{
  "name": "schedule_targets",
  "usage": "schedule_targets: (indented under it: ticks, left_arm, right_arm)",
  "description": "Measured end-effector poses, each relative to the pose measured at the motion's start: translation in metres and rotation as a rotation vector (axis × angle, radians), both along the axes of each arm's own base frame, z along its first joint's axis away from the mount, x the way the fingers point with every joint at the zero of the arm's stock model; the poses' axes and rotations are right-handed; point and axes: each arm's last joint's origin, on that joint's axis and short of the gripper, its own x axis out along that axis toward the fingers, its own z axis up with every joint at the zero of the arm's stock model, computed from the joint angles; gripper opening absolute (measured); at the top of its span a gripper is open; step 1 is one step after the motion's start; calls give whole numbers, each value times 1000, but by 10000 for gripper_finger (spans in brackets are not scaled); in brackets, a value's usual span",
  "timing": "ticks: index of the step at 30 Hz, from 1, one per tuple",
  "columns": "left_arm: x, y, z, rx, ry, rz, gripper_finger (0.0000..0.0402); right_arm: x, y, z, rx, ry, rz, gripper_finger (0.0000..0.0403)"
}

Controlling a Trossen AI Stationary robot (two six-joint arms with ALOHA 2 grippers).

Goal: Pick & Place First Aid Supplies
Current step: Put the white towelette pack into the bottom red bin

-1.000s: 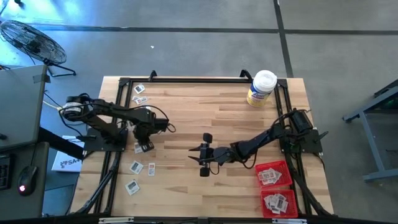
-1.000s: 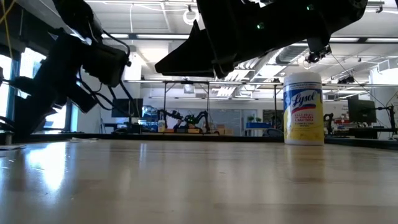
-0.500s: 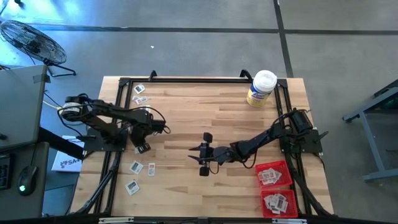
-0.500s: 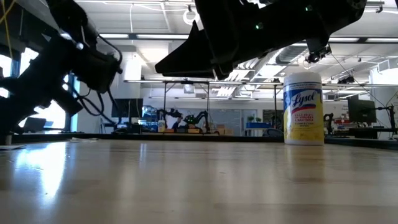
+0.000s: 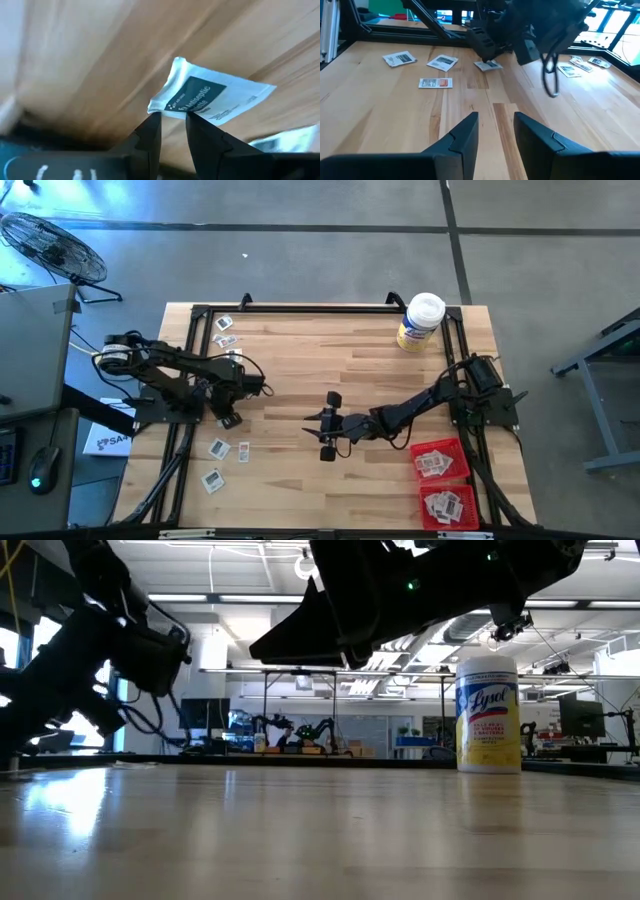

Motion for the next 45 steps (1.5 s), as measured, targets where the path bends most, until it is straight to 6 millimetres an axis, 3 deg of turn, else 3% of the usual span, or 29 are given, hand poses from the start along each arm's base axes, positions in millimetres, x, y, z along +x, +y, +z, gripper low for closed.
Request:
schedule_targets:
  ticks: [11, 25, 41, 45]
  left_arm:
    - [23, 4, 14, 58, -134, -67, 87]
    - [25, 8, 21, 149, -127, -200, 87]
    - [19, 7, 2, 166, -171, -42, 87]
    - [17, 7, 0, 200, -157, -4, 66]
  right_arm:
    - [1, -2, 0, 3, 0, -1, 119]
    - [2, -6, 0, 1, 1, -12, 119]
    - [2, -7, 0, 5, 1, -11, 119]
    - [2, -6, 0, 9, 4, -12, 119]
